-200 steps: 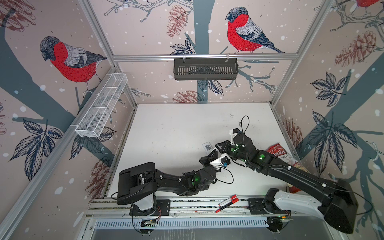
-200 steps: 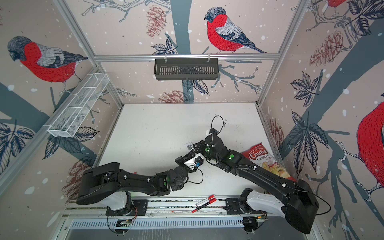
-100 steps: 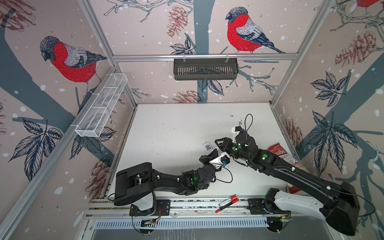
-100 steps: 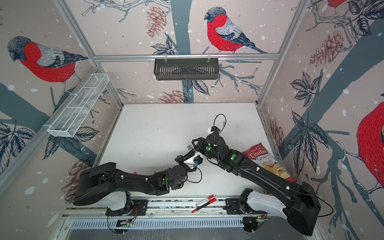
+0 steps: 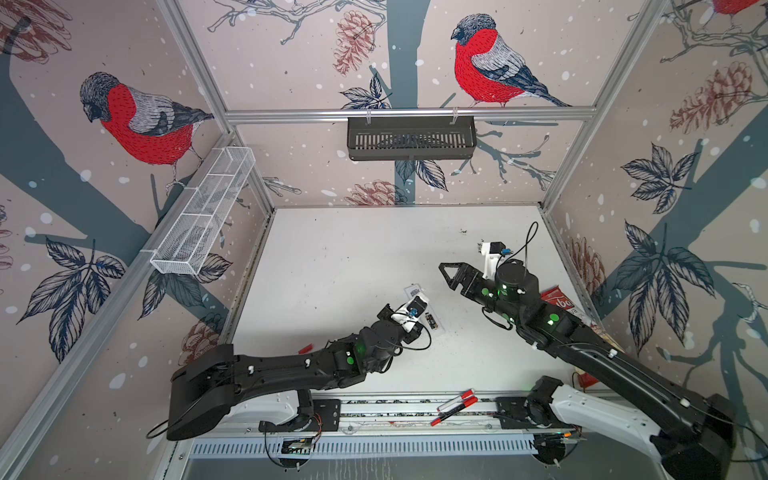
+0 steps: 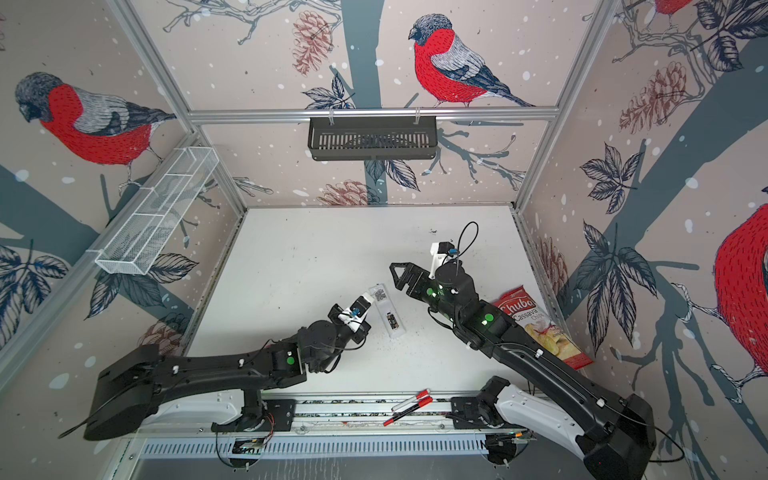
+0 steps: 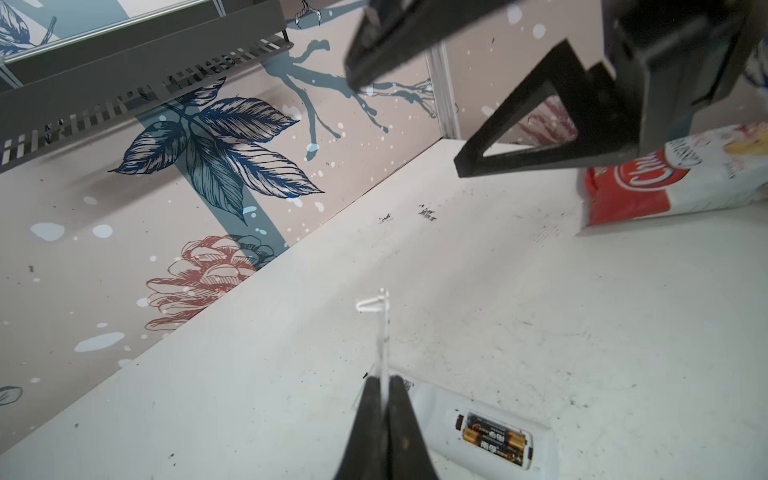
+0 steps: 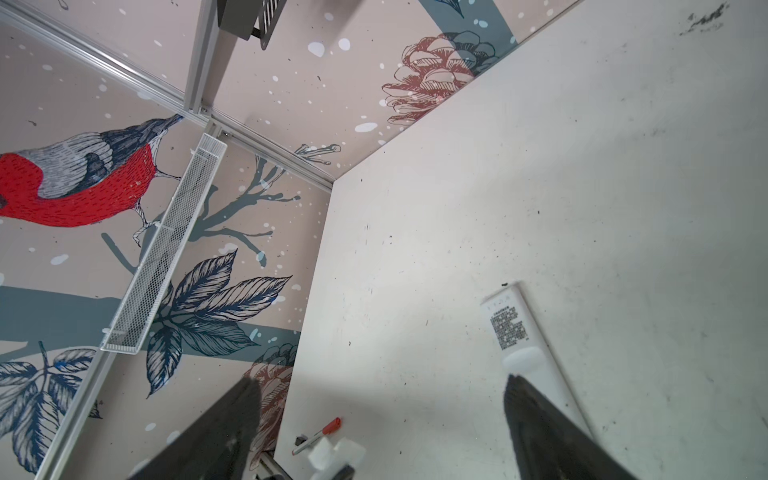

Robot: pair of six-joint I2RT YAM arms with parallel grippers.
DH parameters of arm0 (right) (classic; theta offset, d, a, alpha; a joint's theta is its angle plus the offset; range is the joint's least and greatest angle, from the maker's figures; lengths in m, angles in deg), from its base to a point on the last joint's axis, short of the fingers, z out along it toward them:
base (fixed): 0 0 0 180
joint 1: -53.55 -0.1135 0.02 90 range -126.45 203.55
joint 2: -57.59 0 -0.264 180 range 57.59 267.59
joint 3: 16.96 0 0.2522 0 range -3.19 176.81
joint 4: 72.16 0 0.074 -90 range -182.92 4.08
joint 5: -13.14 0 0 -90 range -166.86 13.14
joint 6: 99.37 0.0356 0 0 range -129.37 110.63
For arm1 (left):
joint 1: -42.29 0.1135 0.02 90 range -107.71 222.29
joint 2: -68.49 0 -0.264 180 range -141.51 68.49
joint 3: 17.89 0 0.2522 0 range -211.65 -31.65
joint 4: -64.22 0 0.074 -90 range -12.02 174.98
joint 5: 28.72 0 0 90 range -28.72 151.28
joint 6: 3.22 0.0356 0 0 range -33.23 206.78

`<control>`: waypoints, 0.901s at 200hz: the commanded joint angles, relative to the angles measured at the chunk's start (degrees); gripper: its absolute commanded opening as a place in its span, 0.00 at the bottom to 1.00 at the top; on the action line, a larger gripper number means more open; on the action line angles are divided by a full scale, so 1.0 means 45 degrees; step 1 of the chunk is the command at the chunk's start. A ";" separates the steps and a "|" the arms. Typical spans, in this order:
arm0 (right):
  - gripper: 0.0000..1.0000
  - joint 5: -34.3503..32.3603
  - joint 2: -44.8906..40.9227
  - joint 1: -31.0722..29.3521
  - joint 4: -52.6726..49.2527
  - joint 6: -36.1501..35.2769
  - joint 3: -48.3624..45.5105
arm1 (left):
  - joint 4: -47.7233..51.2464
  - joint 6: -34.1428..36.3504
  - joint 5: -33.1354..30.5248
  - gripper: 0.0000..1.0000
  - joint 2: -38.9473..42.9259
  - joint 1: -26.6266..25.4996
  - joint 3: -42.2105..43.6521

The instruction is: Load the batteries into the remote control

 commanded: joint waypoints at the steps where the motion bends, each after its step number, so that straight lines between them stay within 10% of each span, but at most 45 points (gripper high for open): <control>1: 0.93 0.0629 -0.0266 -0.0013 0.1904 -0.1252 -0.0805 | 0.0854 -0.1546 0.1913 0.00 0.1043 0.0242 0.0230; 82: 0.90 0.0658 0.0540 -0.2675 0.5271 -0.2408 -0.1187 | 0.1269 -0.3982 0.3826 0.00 0.3645 0.1058 0.1006; 180: 0.64 -0.0159 0.2451 -0.4005 0.4287 -0.3130 0.0512 | 0.0942 -0.4708 0.3852 0.00 0.3840 0.1443 0.1256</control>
